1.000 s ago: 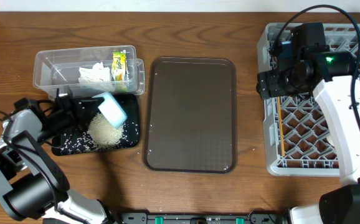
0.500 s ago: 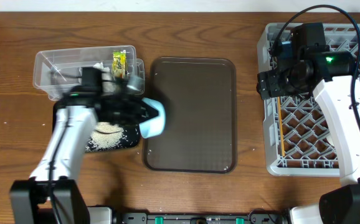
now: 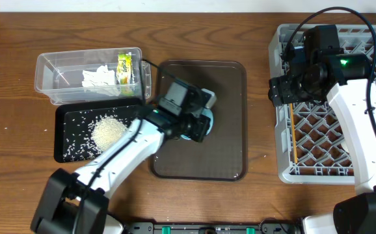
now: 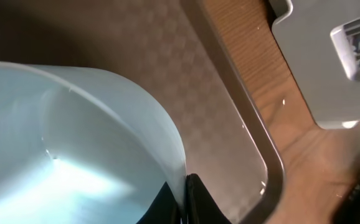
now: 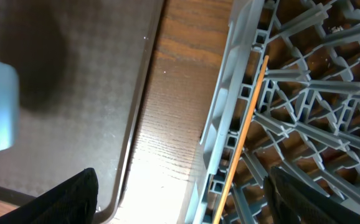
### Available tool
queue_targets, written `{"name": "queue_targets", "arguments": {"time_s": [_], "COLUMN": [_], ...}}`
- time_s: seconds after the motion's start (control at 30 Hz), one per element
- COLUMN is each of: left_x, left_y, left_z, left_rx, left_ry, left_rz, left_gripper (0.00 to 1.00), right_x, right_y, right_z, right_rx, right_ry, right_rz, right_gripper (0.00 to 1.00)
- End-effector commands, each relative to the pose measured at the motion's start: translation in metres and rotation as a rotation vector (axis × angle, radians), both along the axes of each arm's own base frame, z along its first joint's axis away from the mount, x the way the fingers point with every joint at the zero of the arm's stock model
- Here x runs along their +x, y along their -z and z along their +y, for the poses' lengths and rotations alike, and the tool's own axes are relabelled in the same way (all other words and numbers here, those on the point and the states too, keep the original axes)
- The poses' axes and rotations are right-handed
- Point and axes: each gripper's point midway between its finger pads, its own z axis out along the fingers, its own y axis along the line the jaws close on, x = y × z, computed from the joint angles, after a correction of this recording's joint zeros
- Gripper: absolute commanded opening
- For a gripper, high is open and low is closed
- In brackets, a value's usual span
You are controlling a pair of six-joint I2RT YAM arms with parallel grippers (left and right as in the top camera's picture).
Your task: Sort waste into correct bins and load items into the dishwasher rack
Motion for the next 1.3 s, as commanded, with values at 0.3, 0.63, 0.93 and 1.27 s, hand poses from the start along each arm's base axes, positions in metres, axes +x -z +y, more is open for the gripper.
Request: {"name": "queue_targets", "arguments": {"time_s": [0.3,0.63,0.93,1.27], "left_x": [0.009,0.003,-0.023,-0.032], "left_y": [0.002,-0.025,-0.038,-0.033], "left_z": [0.0,0.092,0.184,0.212], "left_rx": [0.04,0.164,0.239,0.258], "left_ry": [-0.03,-0.304,-0.556,-0.651], "left_rz": [-0.051,0.019,0.144,0.218], "left_gripper": [0.34,0.47,0.53,0.55], "right_x": [-0.003,-0.002,0.004,-0.004], "right_y": [0.004,0.0,0.013,0.097], "right_z": [0.002,0.026,0.073,0.114], "right_rx": [-0.004,0.099,0.109,0.078], "right_ry": [-0.008,-0.058,-0.172,-0.169], "right_rz": [0.017,0.007,0.002,0.235], "right_gripper": [0.84,0.88,0.74,0.61]}}
